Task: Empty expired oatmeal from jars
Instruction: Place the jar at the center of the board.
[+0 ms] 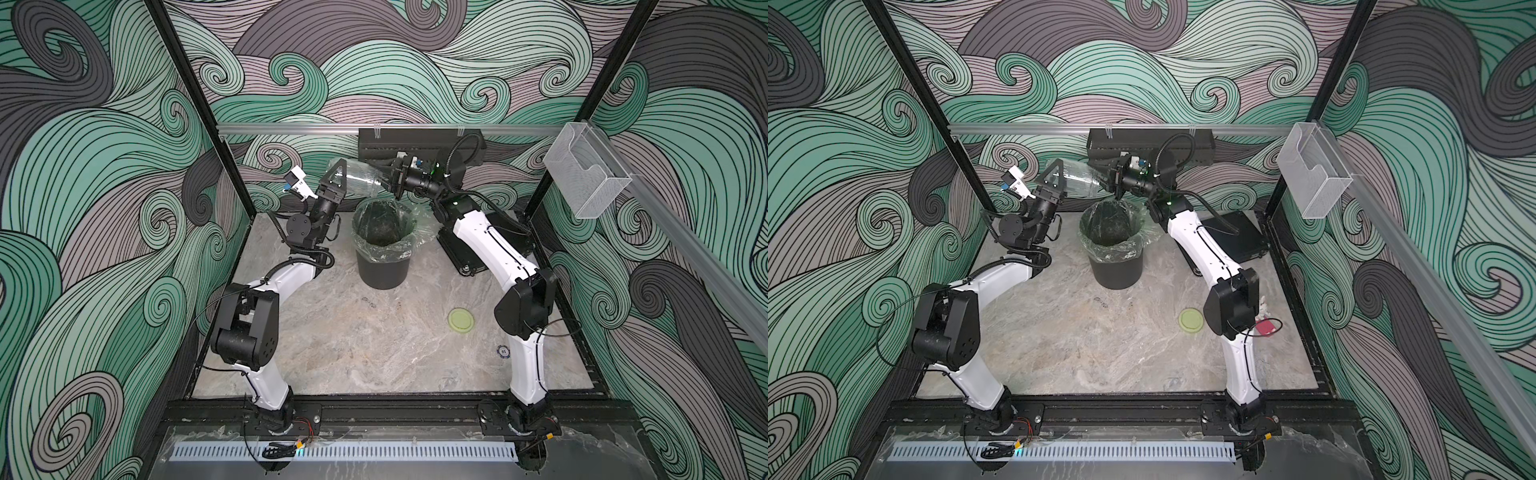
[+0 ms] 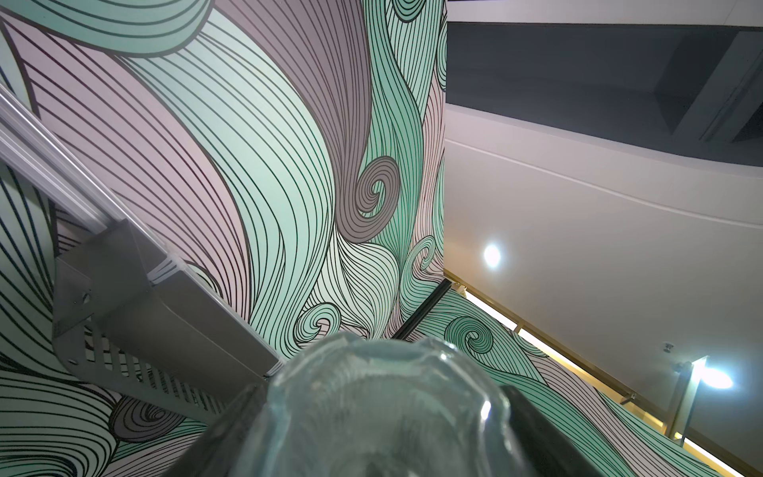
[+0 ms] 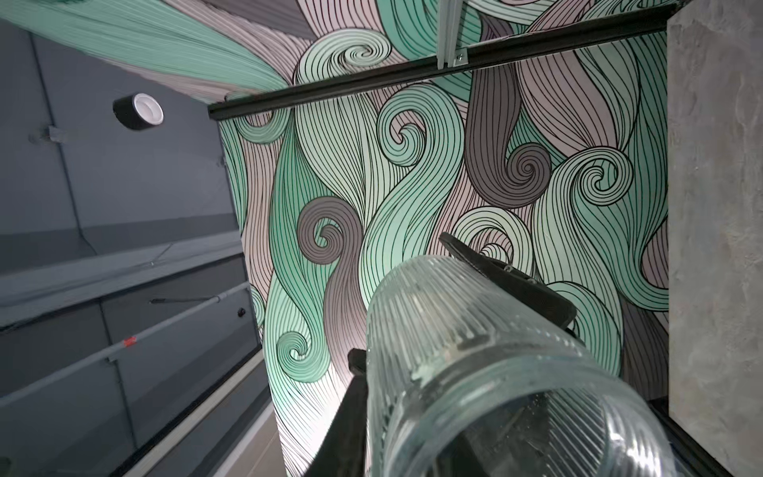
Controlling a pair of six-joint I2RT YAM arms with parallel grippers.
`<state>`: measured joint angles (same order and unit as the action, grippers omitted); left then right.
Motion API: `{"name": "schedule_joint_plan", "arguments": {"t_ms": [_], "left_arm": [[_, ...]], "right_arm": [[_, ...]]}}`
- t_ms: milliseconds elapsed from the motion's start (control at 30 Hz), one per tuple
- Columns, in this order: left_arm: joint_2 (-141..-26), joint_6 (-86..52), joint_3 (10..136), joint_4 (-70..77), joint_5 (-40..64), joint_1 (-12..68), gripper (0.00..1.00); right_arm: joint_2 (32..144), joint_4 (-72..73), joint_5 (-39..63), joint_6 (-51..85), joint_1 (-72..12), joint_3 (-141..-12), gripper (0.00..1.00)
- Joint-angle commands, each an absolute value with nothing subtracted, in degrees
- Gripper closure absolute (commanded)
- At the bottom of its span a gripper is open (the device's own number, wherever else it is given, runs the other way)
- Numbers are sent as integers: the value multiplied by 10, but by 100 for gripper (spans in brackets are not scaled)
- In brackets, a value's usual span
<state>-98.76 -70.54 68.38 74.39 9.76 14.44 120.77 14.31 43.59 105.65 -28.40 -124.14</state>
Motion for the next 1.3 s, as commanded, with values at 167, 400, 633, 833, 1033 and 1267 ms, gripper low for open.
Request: {"name": "schedule_joint_plan", "arguments": {"t_ms": [167, 400, 633, 833, 1033, 1267], "left_arm": [[-960, -685, 694, 797, 75, 144, 35], [-949, -673, 677, 796, 66, 143, 12], [-939, -664, 663, 796, 69, 139, 1], [-925, -662, 648, 797, 68, 135, 1], [-909, -659, 629, 796, 70, 127, 2], [-846, -602, 588, 694, 114, 117, 1]], "right_arm": [[1195, 199, 417, 1071, -290, -1236, 100], [1191, 202, 396, 1071, -287, -1229, 100], [1176, 199, 390, 1062, -275, -1221, 100], [1156, 200, 379, 1052, -255, -1192, 100], [1141, 201, 380, 1044, -235, -1177, 100], [1063, 64, 403, 911, -210, -1143, 100]]}}
